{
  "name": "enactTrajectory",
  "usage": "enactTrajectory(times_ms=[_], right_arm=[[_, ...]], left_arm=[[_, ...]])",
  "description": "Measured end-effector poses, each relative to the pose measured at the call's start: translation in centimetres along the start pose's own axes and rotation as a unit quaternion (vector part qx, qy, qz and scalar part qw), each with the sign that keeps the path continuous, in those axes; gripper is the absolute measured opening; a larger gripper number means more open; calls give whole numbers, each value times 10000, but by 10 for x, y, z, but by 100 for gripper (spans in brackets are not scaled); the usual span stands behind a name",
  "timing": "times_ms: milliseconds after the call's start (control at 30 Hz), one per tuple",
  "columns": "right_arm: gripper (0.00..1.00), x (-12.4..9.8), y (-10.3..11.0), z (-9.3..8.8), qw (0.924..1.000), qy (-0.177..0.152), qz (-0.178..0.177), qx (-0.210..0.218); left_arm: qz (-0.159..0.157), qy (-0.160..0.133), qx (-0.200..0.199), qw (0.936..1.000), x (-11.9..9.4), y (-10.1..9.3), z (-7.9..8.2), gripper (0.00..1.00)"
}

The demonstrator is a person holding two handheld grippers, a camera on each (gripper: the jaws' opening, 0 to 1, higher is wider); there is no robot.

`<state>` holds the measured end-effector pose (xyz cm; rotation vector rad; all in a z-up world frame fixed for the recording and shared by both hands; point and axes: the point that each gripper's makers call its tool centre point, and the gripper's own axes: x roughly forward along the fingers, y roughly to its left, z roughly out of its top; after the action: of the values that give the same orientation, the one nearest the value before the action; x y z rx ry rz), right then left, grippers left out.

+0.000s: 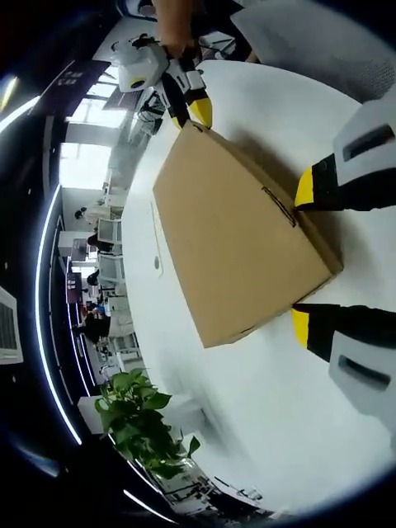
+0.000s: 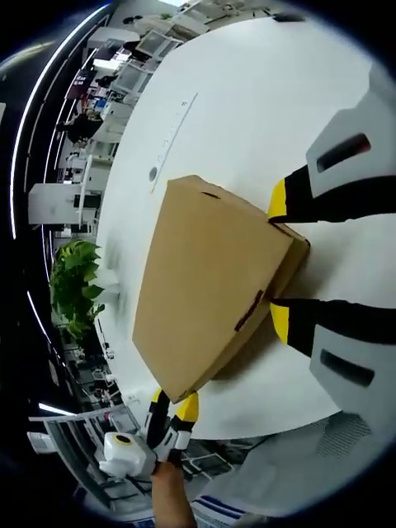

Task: Operate the shoe box by opening the lid, removing the specified soft item, and placing it in the target area until the item is outside and the box remains undamaged.

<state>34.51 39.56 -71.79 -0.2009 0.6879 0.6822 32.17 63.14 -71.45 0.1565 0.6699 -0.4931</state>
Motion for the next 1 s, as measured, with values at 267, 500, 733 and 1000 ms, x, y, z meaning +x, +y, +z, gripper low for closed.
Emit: enactTrajectory(times_ms=[267,500,733,1000], right_arm=[[33,-7,17,-7,9999,-32,-107,67],[32,-14,33,-14,9997,-30,-202,165],[31,-22,49,-21,9995,-33,-231,224],[31,-30,64,-28,9994,-68,-248,234]], left_arm=[[-175,92,118,9997,-10,3,-8,44],[-320,170,229,9991,-20,3,-15,43],[-415,243,336,9983,-30,4,-24,44],[-448,297,367,9979,-42,0,-34,43]])
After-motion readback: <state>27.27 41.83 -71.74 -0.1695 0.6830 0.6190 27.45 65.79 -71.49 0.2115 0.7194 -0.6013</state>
